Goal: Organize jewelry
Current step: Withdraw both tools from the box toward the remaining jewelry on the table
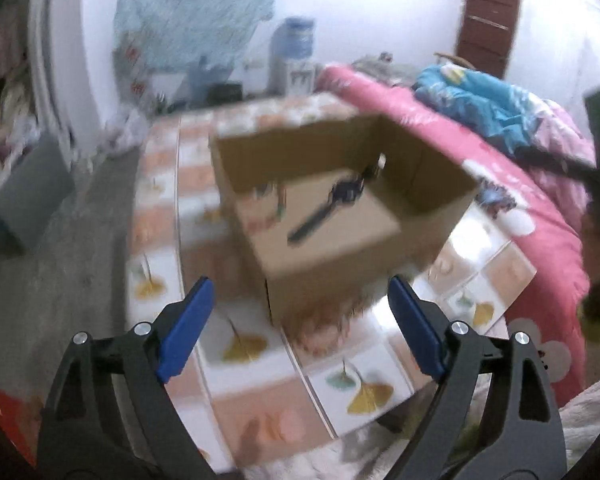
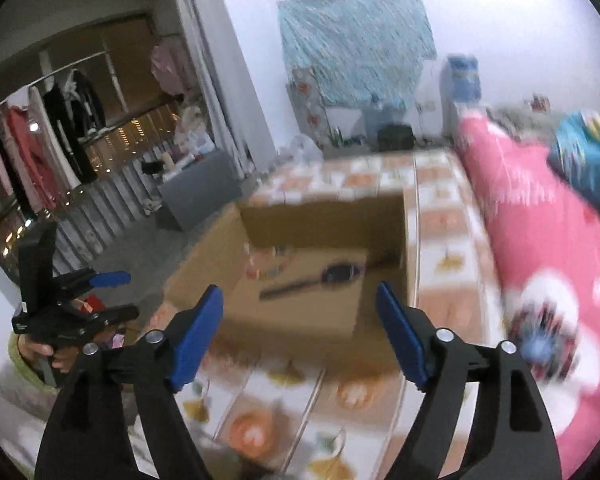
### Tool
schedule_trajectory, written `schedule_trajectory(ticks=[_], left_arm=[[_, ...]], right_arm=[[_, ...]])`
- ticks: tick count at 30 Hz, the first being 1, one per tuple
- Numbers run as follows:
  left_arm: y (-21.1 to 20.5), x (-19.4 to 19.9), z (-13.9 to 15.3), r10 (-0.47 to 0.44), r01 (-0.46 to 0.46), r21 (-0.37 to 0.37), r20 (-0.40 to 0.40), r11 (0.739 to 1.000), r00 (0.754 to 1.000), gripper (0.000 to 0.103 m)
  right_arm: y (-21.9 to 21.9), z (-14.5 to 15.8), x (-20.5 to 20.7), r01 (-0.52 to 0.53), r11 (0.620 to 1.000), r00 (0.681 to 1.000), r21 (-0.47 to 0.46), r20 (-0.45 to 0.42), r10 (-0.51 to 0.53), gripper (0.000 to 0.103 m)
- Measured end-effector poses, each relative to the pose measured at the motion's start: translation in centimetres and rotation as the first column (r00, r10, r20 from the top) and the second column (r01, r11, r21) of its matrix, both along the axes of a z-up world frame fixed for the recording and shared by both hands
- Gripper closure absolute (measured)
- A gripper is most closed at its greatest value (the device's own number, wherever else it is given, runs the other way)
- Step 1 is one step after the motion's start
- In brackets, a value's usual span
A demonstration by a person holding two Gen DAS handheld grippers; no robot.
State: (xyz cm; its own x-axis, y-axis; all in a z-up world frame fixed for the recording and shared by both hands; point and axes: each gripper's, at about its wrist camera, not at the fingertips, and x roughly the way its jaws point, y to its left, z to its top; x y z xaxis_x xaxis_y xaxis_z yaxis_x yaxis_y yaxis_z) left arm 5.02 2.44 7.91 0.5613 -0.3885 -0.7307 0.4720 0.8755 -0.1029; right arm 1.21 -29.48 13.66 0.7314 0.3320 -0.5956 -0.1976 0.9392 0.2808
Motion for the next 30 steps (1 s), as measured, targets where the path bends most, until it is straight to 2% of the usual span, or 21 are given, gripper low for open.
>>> schedule_trajectory(ticks=[4, 6, 8, 14, 18, 22, 26, 28, 30], left_arm=[[-0.1, 0.4, -5.7, 0.098, -0.095, 0.037, -0.110, 0.995, 0.989, 0.019], [0.0, 0.6, -7.4, 0.140, -0.133, 0.059, -0.130, 0.989, 0.982, 0.019], [-0.1, 0.8, -8.6, 0.143, -0.137, 0.051, -0.146, 0.989, 0.979, 0.019], [-2.5, 0.3, -10.3, 0.096, -0.082, 0.157, -0.083, 0.984, 0.992, 0.019], [-3.1, 0.5, -10.7, 0.090, -0.078, 0.144, -0.079, 0.987, 0.993, 0.019], [-2.0, 0.9, -10.3, 0.116, -0.111, 0.060, -0.085, 0.992, 0.990, 0.019], [-1.2, 2.4, -11.1, 0.174, -0.166, 0.095, -0.091, 0.982, 0.981, 0.019], [-1.0, 2.7, -11.5, 0.195, -0.185, 0.138, -0.064, 0.973, 0.979, 0.019], [-0.6, 2.7, -11.6, 0.192, -0.183, 0.151, -0.049, 0.971, 0.980, 0.018]], right_arm=[[2.2, -7.7, -0.8, 0.103, 0.990, 0.979, -0.099, -0.167, -0.119, 0.025], [3.1, -10.3, -0.6, 0.128, 0.978, 0.958, -0.164, -0.236, -0.165, 0.025], [4.1, -12.3, -0.6, 0.116, 0.979, 0.947, -0.166, -0.278, -0.159, 0.025], [5.0, -12.5, 0.7, 0.101, 0.990, 0.946, -0.100, -0.298, -0.127, 0.025], [5.6, -12.1, 0.7, 0.105, 0.993, 0.942, -0.056, -0.314, -0.117, 0.025], [6.3, -12.7, 0.9, 0.092, 0.994, 0.937, -0.056, -0.332, -0.106, 0.025], [6.6, -13.2, 1.3, 0.084, 0.995, 0.931, -0.054, -0.352, -0.098, 0.025], [6.9, -13.5, 1.5, 0.078, 0.995, 0.928, -0.055, -0.361, -0.092, 0.025], [7.1, -13.6, 1.6, 0.072, 0.996, 0.927, -0.059, -0.364, -0.088, 0.025]])
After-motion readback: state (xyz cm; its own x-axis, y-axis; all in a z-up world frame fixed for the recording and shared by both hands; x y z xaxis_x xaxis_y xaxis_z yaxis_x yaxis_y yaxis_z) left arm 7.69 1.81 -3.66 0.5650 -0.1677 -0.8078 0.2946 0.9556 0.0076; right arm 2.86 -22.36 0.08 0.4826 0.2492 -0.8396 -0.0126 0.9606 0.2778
